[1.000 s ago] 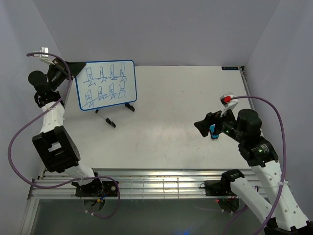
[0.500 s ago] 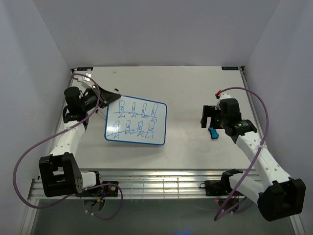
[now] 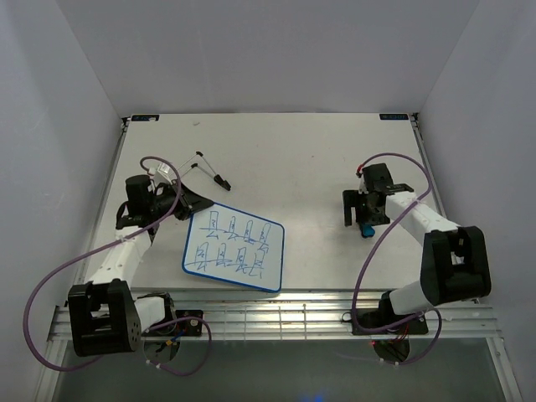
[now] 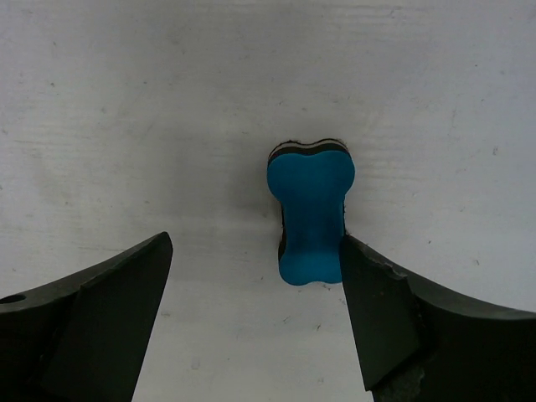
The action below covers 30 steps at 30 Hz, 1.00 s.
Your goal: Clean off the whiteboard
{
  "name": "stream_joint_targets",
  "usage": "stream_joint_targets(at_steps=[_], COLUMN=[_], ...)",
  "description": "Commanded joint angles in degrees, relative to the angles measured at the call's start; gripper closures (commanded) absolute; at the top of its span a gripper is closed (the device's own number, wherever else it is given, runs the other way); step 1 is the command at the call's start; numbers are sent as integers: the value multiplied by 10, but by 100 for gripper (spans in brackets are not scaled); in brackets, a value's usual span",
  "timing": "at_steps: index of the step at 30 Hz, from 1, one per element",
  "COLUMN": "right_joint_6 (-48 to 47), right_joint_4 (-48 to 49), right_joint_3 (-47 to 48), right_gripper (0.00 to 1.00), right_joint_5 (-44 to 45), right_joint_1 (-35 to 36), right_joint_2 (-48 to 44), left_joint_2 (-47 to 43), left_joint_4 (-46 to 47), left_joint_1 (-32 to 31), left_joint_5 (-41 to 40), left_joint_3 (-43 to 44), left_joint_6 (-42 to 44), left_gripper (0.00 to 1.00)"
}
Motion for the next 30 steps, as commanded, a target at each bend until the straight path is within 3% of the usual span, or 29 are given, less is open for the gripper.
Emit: stream_joint_targets(at_steps=[1, 7, 12, 22, 30], right_joint_6=[-29, -35, -33, -44, -48], right_joint_4=[6, 6, 0, 11, 14], right_joint_3=[48, 69, 64, 57, 55], right_gripper=[15, 27, 28, 30, 43], right_joint_5=[9, 31, 67, 47, 39], right_joint_1=[-4, -4, -4, -13, -14], right_joint_2=[38, 75, 78, 83, 96], left_joint_2=[-21, -37, -30, -16, -40], left_joint_4=[-38, -61, -61, -72, -75], left_joint_1=[-16, -37, -38, -38, -38], left_joint_5=[-7, -59, -73, -96, -95], left_joint_3=[8, 13, -2, -9, -11], left_joint_6=[21, 50, 52, 75, 96], left_gripper=[100, 100, 100, 100, 100])
